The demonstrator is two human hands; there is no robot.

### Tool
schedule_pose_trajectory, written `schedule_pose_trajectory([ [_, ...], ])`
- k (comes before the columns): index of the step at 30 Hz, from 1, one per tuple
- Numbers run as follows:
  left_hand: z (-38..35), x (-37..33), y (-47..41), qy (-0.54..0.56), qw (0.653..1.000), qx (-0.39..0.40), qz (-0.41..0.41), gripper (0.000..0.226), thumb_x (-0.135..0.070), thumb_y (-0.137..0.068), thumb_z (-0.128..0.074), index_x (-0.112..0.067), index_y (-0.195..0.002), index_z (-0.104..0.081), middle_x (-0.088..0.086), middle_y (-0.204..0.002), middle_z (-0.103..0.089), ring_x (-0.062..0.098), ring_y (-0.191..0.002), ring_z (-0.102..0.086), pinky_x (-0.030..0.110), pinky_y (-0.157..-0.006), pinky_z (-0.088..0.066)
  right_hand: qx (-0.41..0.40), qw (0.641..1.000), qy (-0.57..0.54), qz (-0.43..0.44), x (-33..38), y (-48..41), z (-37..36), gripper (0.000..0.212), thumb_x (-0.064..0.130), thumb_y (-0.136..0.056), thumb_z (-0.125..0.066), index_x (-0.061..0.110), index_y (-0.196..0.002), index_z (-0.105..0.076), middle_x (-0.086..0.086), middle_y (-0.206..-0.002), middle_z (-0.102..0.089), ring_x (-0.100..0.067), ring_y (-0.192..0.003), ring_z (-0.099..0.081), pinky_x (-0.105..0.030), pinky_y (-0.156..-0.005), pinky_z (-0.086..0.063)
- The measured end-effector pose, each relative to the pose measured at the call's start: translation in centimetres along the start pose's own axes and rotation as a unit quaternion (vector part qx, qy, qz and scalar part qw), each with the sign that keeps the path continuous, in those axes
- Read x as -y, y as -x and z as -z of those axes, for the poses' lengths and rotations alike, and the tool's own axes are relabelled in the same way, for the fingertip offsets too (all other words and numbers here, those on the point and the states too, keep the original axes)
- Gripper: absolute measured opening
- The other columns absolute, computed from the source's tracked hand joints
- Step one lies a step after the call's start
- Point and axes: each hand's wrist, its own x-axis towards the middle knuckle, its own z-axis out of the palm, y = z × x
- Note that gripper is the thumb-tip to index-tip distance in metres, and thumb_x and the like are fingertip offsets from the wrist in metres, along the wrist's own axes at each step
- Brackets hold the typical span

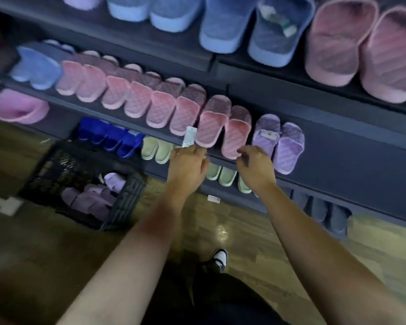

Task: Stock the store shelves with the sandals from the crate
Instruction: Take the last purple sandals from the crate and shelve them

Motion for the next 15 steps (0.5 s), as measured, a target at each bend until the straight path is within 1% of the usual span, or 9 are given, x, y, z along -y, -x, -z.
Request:
schedule_pose_trajectory([
  [2,2.0,2.7,2.1,0.007,1.000,-0.023,0.020,0.027,-0.032,-0.085,-0.045,-0.017,-0.090,-0.066,0.004,-0.083,-0.067,0.029,-0.074,-0.063,0.037,-0.072,-0.040,0.019,0.999,-0.005,0.030,3.6,1.1,-1.5,0.027,0.008,-0.085,-0.057,0.003,-0.111,-0.066,-0.018,-0.109,-0.066,-0.034,-0.099,-0.061,-0.035,-0.081,-0.048],
  [4,3.8,6.0,4.3,0.019,0.998,-0.051,0.045,0.026,-0.031,-0.083,-0.048,-0.017,-0.092,-0.067,0.004,-0.082,-0.068,0.029,-0.073,-0.063,0.036,-0.071,-0.041,0.035,0.998,-0.008,0.059,7.1,2.1,-3.6,0.024,0.006,-0.085,-0.057,0.001,-0.107,-0.067,-0.020,-0.105,-0.066,-0.035,-0.096,-0.061,-0.034,-0.078,-0.047],
  [5,4.7,7.9,5.3,0.021,0.996,-0.061,0.056,0.028,-0.032,-0.083,-0.046,-0.017,-0.092,-0.067,0.004,-0.082,-0.068,0.029,-0.073,-0.064,0.036,-0.071,-0.042,0.043,0.996,-0.007,0.072,8.8,2.6,-4.9,0.023,0.007,-0.085,-0.057,0.002,-0.105,-0.067,-0.021,-0.103,-0.066,-0.036,-0.095,-0.061,-0.034,-0.077,-0.046],
  [6,5.7,9.8,6.4,0.017,0.995,-0.068,0.066,0.029,-0.032,-0.083,-0.045,-0.016,-0.092,-0.067,0.004,-0.083,-0.068,0.029,-0.074,-0.064,0.037,-0.072,-0.042,0.052,0.995,-0.003,0.083,10.6,2.9,-6.3,0.022,0.008,-0.085,-0.057,0.004,-0.104,-0.068,-0.020,-0.102,-0.066,-0.036,-0.095,-0.061,-0.034,-0.076,-0.046],
  [8,7.6,13.9,8.6,0.011,0.993,-0.081,0.080,0.024,-0.028,-0.085,-0.049,-0.015,-0.095,-0.067,0.005,-0.088,-0.067,0.029,-0.080,-0.063,0.038,-0.077,-0.040,0.067,0.993,0.010,0.098,14.4,3.7,-9.2,0.023,0.011,-0.085,-0.057,0.007,-0.104,-0.068,-0.019,-0.103,-0.067,-0.036,-0.095,-0.061,-0.035,-0.078,-0.047],
  [10,9.4,18.1,11.0,0.006,0.994,-0.068,0.086,0.021,-0.026,-0.088,-0.053,-0.015,-0.102,-0.064,0.004,-0.096,-0.066,0.027,-0.089,-0.061,0.039,-0.084,-0.036,0.070,0.992,0.010,0.104,18.2,4.9,-12.2,0.021,0.012,-0.084,-0.057,0.007,-0.101,-0.068,-0.018,-0.101,-0.067,-0.036,-0.093,-0.062,-0.037,-0.078,-0.050],
  [12,11.1,22.4,13.2,0.003,0.994,-0.060,0.087,0.023,-0.028,-0.091,-0.051,-0.017,-0.108,-0.062,0.003,-0.103,-0.065,0.025,-0.096,-0.060,0.039,-0.090,-0.034,0.070,0.992,0.012,0.104,21.7,6.4,-15.1,0.020,0.015,-0.084,-0.058,0.009,-0.100,-0.067,-0.016,-0.098,-0.067,-0.035,-0.092,-0.061,-0.039,-0.077,-0.051],
  [14,12.7,26.6,15.0,0.000,0.995,-0.054,0.087,0.024,-0.030,-0.093,-0.049,-0.019,-0.110,-0.061,0.000,-0.107,-0.064,0.023,-0.099,-0.059,0.038,-0.092,-0.033,0.074,0.992,0.000,0.098,24.8,7.7,-18.1,0.018,0.015,-0.084,-0.058,0.011,-0.099,-0.066,-0.013,-0.099,-0.066,-0.032,-0.091,-0.061,-0.034,-0.073,-0.048],
  [15,13.3,28.5,15.8,-0.003,0.995,-0.049,0.086,0.024,-0.030,-0.093,-0.048,-0.020,-0.111,-0.060,0.000,-0.108,-0.063,0.022,-0.101,-0.058,0.037,-0.093,-0.033,0.076,0.993,-0.007,0.092,26.1,8.3,-19.4,0.016,0.014,-0.084,-0.058,0.010,-0.098,-0.066,-0.012,-0.098,-0.066,-0.030,-0.090,-0.061,-0.031,-0.069,-0.044],
])
